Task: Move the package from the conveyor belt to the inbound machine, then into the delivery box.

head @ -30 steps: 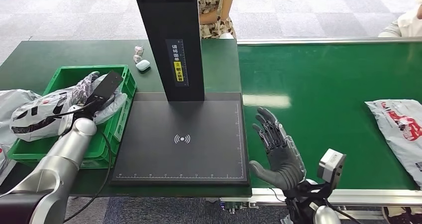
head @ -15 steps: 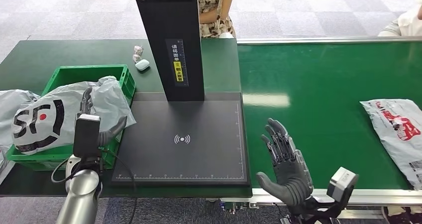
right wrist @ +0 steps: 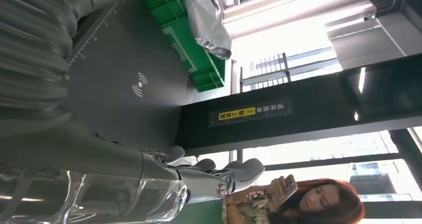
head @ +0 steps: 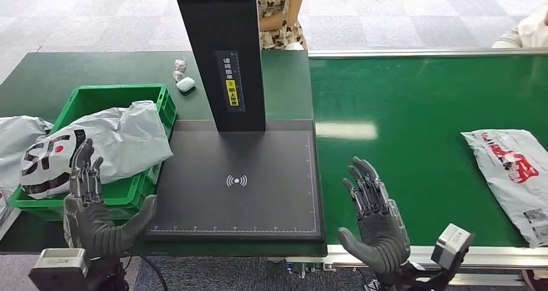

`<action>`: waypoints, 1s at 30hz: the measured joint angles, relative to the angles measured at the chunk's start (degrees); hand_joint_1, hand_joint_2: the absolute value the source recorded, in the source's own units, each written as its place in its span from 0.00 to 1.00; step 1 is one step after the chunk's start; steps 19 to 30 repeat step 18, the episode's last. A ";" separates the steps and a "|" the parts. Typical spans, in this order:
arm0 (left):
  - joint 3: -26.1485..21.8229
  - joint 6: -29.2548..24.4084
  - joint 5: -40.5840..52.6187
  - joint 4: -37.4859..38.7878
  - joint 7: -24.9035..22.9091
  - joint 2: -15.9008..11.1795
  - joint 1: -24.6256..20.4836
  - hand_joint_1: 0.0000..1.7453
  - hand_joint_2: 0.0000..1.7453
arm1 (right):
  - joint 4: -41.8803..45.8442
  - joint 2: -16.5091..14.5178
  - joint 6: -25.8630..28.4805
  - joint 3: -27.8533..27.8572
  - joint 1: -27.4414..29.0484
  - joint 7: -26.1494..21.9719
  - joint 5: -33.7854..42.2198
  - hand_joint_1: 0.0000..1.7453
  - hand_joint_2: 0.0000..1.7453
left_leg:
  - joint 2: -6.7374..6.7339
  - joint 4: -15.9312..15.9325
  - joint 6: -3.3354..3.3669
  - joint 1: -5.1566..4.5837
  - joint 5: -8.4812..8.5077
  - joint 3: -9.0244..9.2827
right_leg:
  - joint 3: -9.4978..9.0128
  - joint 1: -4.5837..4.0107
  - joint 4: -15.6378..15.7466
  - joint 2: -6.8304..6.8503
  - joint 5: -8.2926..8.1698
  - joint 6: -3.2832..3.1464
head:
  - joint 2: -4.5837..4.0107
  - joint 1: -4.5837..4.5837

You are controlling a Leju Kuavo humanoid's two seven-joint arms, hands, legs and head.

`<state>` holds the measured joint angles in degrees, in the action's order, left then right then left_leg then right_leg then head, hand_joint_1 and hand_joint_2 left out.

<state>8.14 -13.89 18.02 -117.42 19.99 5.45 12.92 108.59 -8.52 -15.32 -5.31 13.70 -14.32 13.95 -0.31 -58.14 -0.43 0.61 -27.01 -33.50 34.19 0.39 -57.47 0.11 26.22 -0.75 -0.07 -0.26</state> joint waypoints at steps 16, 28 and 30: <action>6.23 12.33 3.72 1.17 -5.80 0.03 0.60 0.00 1.00 | -0.95 -0.16 11.77 -0.95 -0.79 -2.06 -14.37 0.00 1.00 | 0.01 -0.01 0.01 0.00 0.01 0.01 | 0.00 0.00 0.00 -0.01 -0.02 -0.03 | 0.00 0.00; 6.40 12.63 3.46 1.63 -5.92 0.01 0.49 0.00 1.00 | -0.94 -0.16 13.01 -1.37 -0.42 -2.38 -14.77 0.00 1.00 | 0.01 0.00 0.00 0.00 0.00 0.01 | 0.01 0.00 0.00 0.00 -0.01 -0.03 | 0.00 0.00; 6.40 12.63 3.46 1.63 -5.92 0.01 0.49 0.00 1.00 | -0.94 -0.16 13.01 -1.37 -0.42 -2.38 -14.77 0.00 1.00 | 0.01 0.00 0.00 0.00 0.00 0.01 | 0.01 0.00 0.00 0.00 -0.01 -0.03 | 0.00 0.00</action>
